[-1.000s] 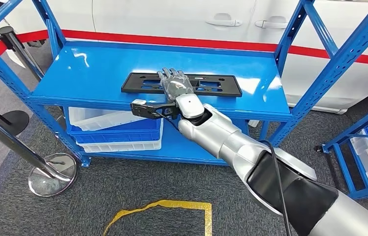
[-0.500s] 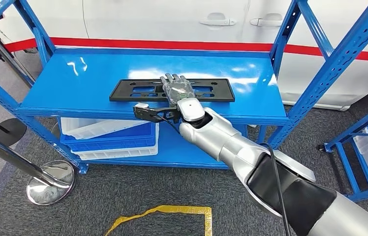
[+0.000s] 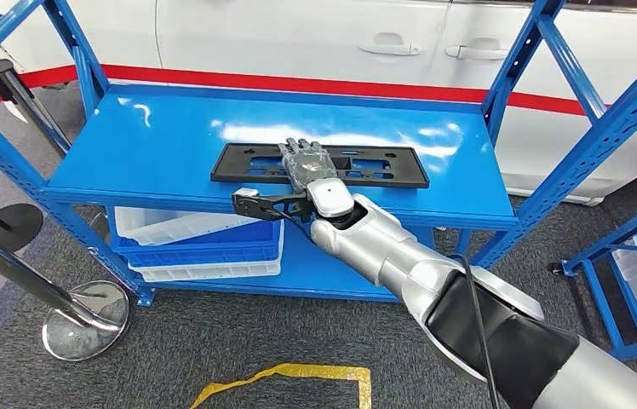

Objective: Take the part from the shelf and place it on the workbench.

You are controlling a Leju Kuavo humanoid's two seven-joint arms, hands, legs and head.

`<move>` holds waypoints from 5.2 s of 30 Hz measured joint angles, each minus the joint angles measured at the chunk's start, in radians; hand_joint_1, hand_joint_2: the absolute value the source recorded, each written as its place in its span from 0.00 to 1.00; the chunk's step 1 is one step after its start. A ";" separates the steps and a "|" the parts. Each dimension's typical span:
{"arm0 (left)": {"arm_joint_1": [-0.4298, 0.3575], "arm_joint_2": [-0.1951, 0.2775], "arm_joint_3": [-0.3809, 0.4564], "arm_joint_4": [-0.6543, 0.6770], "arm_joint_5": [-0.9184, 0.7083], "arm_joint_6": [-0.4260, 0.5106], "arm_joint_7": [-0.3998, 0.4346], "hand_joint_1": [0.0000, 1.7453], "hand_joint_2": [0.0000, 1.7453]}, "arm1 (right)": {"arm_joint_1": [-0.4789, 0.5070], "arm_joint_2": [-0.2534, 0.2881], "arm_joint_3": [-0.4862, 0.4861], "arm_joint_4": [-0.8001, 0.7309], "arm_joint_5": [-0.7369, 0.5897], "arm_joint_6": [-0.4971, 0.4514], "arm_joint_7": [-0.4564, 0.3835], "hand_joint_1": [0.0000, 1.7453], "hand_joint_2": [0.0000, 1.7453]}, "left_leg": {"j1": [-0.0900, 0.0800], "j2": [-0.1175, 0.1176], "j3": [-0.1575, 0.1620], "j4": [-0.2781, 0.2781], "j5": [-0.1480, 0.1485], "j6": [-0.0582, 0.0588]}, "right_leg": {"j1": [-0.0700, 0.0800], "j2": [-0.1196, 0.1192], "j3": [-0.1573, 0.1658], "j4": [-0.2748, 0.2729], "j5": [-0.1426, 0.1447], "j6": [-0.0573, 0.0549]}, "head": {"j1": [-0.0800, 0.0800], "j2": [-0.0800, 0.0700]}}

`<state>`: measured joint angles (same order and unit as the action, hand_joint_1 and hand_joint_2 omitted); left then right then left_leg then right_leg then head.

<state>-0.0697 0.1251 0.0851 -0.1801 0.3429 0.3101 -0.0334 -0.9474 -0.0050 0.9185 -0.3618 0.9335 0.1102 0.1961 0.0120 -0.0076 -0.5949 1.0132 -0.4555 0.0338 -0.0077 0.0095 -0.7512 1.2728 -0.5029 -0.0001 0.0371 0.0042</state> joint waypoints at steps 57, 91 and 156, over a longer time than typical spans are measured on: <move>0.000 0.040 0.000 0.000 0.059 -0.082 -0.064 0.00 1.00 | -0.053 -0.016 -0.009 -0.116 0.203 -0.132 -0.097 1.00 1.00 | -0.004 0.001 -0.014 -0.011 0.018 -0.019 | 0.009 -0.001 0.177 -0.265 0.046 -0.003 | -0.004 0.000; 0.005 0.028 0.000 0.000 0.031 -0.106 -0.111 0.00 1.00 | -0.351 -0.027 0.238 -0.993 0.303 0.098 -0.270 1.00 1.00 | -0.002 0.001 -0.012 -0.011 0.017 -0.024 | 0.010 -0.003 0.176 -0.261 0.041 -0.011 | -0.004 0.000; -0.005 0.046 -0.001 0.000 0.012 -0.105 -0.144 0.00 1.00 | -0.270 -0.165 0.148 -1.093 0.178 0.085 -0.190 1.00 1.00 | 0.013 0.017 -0.061 0.022 0.046 -0.029 | -0.018 0.000 0.176 -0.179 -0.004 0.024 | 0.010 0.000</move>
<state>-0.0743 0.1708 0.0843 -0.1801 0.3552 0.2047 -0.1778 -1.2177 -0.1702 1.0662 -1.4550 1.1112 0.1949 0.0057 0.0246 0.0093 -0.6564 1.0352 -0.4100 0.0051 -0.0257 0.0099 -0.5752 1.0937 -0.5065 0.0234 0.0467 0.0042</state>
